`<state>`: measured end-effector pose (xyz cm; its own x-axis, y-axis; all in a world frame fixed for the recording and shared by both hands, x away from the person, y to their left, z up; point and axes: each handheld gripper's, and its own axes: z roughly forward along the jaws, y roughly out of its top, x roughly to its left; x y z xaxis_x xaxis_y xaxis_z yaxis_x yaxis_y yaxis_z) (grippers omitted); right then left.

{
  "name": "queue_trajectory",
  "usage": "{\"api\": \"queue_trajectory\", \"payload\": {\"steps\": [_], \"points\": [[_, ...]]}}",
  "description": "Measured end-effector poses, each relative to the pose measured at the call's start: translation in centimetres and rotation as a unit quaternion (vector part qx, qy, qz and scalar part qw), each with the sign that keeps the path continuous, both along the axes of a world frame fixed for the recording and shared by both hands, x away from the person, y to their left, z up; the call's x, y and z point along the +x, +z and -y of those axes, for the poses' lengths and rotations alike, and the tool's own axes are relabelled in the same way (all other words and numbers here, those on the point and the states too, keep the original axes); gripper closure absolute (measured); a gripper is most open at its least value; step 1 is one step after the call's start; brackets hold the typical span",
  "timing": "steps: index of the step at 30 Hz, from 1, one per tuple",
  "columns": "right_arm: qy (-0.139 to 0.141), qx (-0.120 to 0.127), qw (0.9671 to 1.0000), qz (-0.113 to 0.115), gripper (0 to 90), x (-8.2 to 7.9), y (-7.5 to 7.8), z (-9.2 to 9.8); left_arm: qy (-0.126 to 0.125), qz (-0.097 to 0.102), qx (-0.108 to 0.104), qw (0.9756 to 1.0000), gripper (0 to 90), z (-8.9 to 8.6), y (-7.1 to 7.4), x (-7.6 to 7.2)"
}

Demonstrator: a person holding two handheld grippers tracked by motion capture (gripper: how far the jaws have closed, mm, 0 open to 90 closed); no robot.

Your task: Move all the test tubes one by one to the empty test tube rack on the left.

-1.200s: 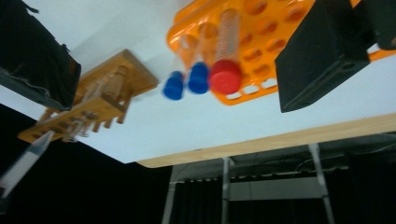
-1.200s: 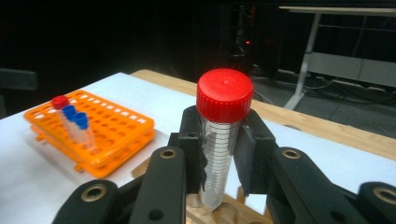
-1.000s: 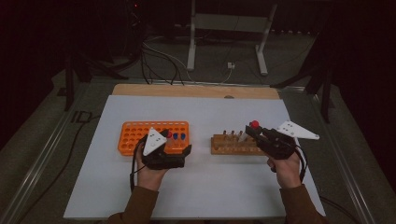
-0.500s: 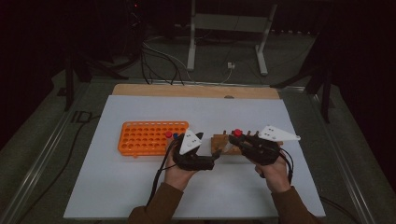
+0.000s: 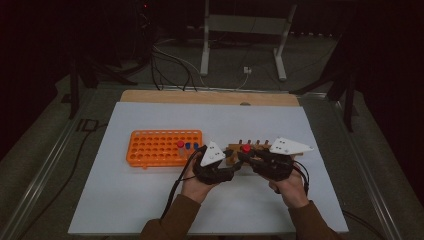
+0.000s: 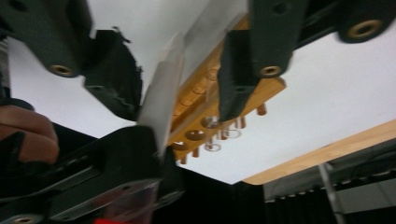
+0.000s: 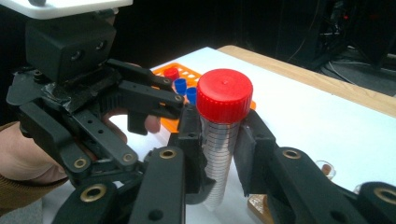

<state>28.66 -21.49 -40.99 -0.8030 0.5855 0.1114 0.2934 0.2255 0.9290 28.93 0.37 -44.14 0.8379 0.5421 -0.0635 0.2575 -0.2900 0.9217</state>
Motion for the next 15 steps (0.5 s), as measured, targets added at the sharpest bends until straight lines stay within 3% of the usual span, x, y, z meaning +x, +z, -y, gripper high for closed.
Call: {"api": "queue_trajectory", "payload": {"steps": [6, 11, 15], "points": [[0.009, -0.001, 0.9999, -0.004, 74.4, 0.01, -0.27, -0.29, -0.023, 0.003, 0.003, 0.9997, 72.7, 0.23, -0.13, -0.22], [0.013, -0.002, 0.9999, -0.005, 74.1, 0.04, -0.33, -0.31, -0.025, 0.005, 0.007, 0.9996, 75.3, 0.29, -0.13, -0.35], [0.017, 0.01, 0.9998, -0.003, 61.8, 0.06, -0.21, -0.06, -0.011, 0.002, 0.008, 0.9999, 75.6, 0.02, -0.07, -0.16]]}}
